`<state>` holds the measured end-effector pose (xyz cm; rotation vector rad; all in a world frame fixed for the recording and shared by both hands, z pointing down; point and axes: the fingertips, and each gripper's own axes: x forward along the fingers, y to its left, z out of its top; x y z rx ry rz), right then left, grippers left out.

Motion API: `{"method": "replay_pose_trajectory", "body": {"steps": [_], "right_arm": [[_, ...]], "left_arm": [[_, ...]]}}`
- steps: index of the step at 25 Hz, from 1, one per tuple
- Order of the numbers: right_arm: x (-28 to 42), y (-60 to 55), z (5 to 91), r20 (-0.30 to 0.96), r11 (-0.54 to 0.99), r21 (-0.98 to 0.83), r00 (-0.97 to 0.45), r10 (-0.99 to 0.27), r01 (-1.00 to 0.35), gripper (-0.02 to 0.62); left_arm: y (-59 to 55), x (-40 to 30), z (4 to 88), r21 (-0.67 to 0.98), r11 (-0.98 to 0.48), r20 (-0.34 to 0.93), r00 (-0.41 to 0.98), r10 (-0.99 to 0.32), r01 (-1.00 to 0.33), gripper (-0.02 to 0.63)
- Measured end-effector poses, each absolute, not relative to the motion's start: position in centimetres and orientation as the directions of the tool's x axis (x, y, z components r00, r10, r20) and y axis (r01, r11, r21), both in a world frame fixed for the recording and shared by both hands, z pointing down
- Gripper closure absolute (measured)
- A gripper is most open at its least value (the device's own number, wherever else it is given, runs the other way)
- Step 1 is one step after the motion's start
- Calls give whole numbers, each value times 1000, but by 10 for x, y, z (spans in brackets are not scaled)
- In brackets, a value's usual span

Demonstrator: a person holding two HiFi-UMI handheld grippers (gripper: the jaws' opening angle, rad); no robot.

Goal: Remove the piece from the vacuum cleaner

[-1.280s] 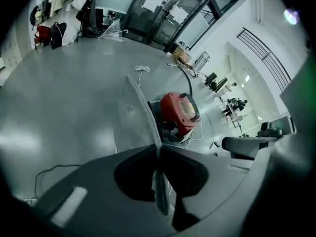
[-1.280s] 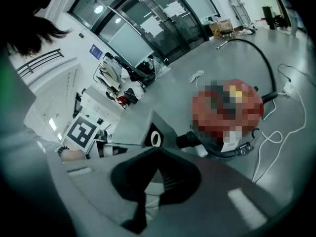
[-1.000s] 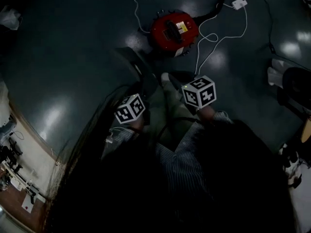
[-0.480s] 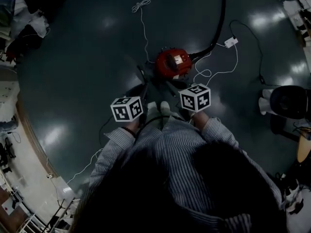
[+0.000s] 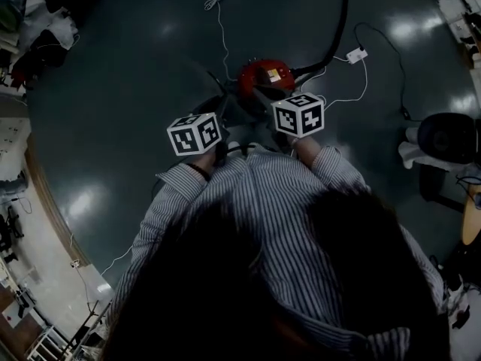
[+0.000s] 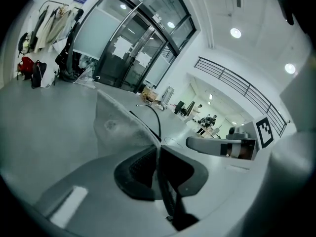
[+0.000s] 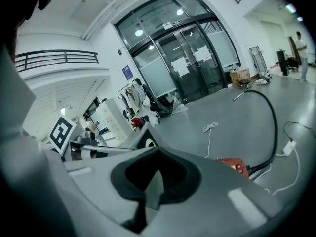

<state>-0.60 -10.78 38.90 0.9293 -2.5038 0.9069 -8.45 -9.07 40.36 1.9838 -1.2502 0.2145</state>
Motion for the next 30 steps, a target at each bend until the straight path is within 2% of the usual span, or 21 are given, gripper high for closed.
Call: {"method": "replay_pose_trajectory", "body": {"steps": [30], "right_arm": [[-3,-109,392,520,605,-414,-722,-457,-680,594]], "left_arm": [[-93,-71,405,442,-314,522,526,-672,-840,575]]}}
